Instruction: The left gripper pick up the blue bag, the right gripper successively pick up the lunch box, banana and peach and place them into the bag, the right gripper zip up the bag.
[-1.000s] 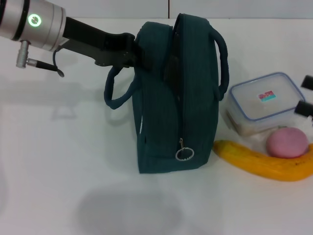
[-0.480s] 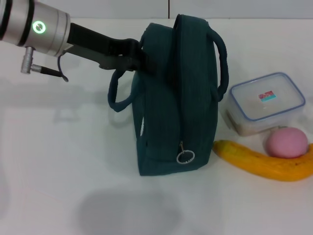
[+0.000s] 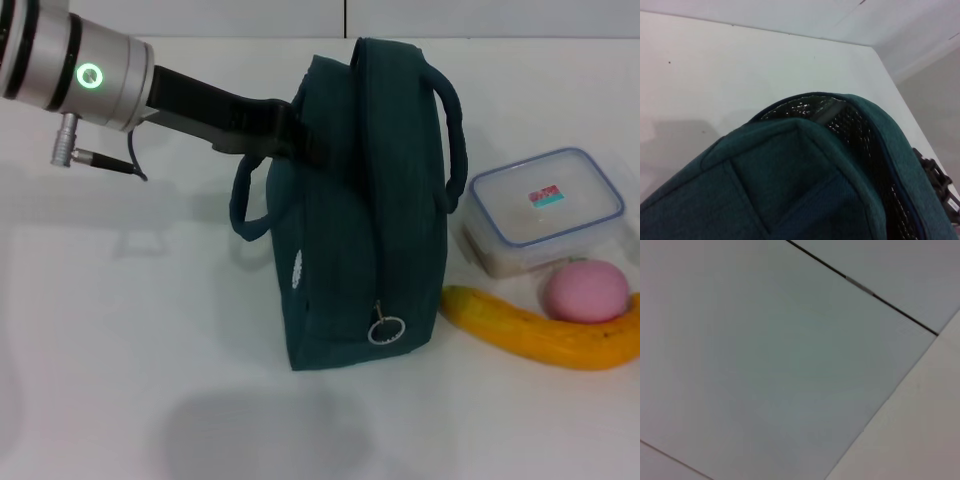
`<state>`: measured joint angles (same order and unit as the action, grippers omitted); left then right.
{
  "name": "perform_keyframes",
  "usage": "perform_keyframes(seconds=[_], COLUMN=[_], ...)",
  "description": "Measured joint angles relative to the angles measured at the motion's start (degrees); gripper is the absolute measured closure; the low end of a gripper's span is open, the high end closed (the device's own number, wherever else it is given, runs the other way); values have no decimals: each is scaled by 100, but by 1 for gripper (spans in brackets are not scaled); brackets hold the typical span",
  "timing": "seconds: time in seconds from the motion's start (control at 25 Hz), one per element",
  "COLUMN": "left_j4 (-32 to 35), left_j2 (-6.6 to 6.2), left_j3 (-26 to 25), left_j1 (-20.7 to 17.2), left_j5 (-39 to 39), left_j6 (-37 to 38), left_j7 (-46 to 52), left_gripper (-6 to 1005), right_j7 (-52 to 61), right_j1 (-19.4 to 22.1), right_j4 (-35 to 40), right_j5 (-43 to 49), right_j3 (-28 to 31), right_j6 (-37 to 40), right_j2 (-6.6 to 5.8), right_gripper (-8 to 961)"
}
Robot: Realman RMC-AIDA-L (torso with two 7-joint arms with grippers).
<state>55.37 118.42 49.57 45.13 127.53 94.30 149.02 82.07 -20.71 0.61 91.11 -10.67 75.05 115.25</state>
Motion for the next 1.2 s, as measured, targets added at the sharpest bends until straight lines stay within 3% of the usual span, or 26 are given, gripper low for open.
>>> perform_keyframes(seconds=[0.52, 0.96, 1.2], left_j4=[9, 0, 0], left_j2=[76, 67, 67], left_j3=[0, 0, 1], left_j1=[-208, -269, -277], left_j5=[-141, -150, -150], left_j6=[21, 27, 27], left_j7=[-160, -171, -172], left_gripper=[944, 944, 944], right_j7=[116, 118, 130], right_j1=[-595, -549, -536], right_j4=[-137, -149, -174], right_j5=[75, 82, 43], right_j3=[-252, -260, -254], right_j6=[-416, -455, -466], right_j2=[58, 68, 61], right_gripper=[98, 162, 323])
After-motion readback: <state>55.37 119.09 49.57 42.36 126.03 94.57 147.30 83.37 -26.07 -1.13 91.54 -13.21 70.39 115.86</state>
